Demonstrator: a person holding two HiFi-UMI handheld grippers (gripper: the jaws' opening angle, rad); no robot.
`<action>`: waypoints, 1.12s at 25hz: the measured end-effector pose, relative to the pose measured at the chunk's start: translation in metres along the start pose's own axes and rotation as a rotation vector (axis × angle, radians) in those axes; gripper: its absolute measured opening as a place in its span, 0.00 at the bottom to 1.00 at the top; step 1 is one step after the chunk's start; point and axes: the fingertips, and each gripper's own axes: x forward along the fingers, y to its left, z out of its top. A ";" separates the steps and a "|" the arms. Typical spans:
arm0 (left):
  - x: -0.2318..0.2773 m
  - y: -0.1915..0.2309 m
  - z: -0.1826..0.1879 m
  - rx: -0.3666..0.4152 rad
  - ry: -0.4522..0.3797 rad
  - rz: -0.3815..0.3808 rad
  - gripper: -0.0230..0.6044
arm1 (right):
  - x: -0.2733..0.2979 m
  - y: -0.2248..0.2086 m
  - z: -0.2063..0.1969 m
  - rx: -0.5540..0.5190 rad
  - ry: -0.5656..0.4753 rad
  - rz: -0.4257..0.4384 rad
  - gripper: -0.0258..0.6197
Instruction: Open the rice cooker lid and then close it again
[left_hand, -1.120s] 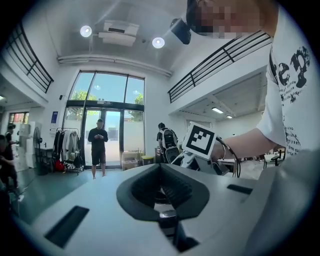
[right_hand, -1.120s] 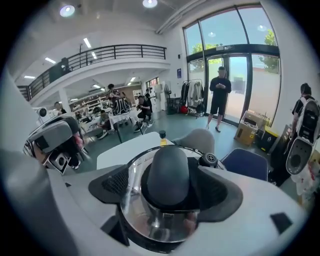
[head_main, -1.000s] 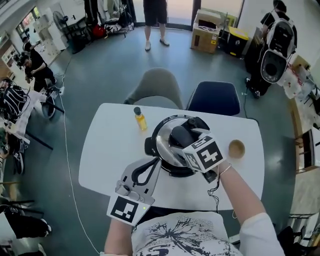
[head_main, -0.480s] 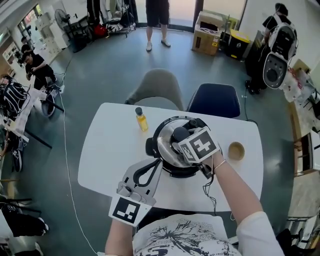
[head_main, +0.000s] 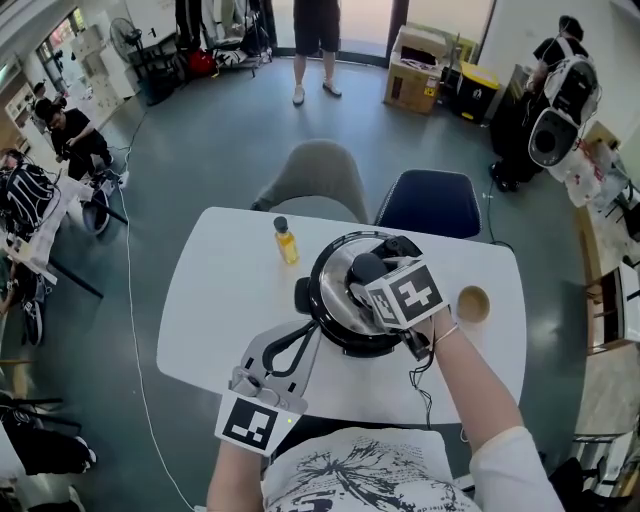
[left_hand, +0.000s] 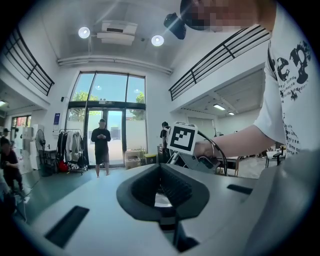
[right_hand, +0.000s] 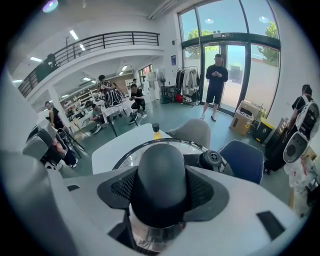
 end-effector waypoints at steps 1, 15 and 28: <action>-0.001 0.001 0.000 -0.001 -0.001 -0.001 0.06 | -0.003 0.001 0.002 -0.001 -0.009 -0.003 0.49; -0.009 -0.042 -0.008 -0.003 -0.003 -0.083 0.06 | -0.063 0.000 -0.059 0.044 -0.075 -0.052 0.49; -0.046 -0.112 -0.004 0.004 -0.009 -0.208 0.06 | -0.118 0.027 -0.151 0.168 -0.067 -0.095 0.49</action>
